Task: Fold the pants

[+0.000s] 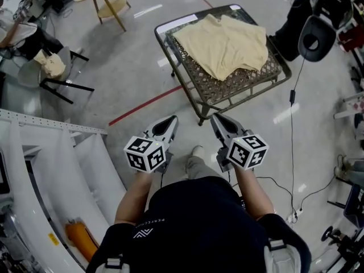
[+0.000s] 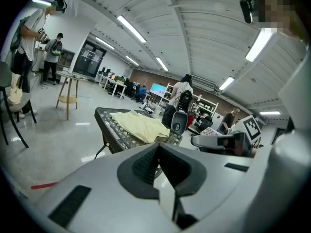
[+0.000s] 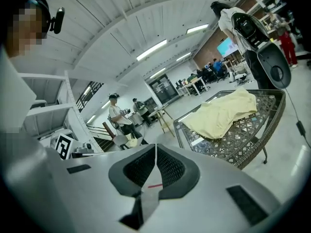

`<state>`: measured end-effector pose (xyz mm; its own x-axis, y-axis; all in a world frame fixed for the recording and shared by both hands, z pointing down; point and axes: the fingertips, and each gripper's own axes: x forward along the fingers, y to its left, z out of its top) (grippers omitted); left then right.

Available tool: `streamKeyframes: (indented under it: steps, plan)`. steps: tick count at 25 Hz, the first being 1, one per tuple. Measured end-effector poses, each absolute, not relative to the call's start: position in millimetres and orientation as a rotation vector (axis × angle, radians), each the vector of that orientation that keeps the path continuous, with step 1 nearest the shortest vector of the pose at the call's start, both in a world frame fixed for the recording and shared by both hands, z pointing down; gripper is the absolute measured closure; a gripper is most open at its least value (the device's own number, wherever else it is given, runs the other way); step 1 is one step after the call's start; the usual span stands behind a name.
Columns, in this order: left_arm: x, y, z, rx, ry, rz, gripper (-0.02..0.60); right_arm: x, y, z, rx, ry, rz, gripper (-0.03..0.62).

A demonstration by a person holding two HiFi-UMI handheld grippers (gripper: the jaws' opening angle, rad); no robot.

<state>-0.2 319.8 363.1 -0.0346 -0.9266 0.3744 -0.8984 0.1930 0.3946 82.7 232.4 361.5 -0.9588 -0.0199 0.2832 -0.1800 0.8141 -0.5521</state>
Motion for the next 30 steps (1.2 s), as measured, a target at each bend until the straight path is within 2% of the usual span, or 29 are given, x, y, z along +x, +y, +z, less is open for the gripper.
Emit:
streamKeyframes:
  steps: [14, 30]
  plan:
    - [-34.3, 294.5, 381.0, 1.667, -1.899, -0.065, 0.580, 55.8, 214.7, 368.5, 0.063, -2.731, 0.890, 0.556]
    - [-42.4, 230.8, 387.6, 1.819, -1.791, 0.042, 0.579, 80.4, 183.0, 378.2, 0.217, -2.722, 0.952, 0.556]
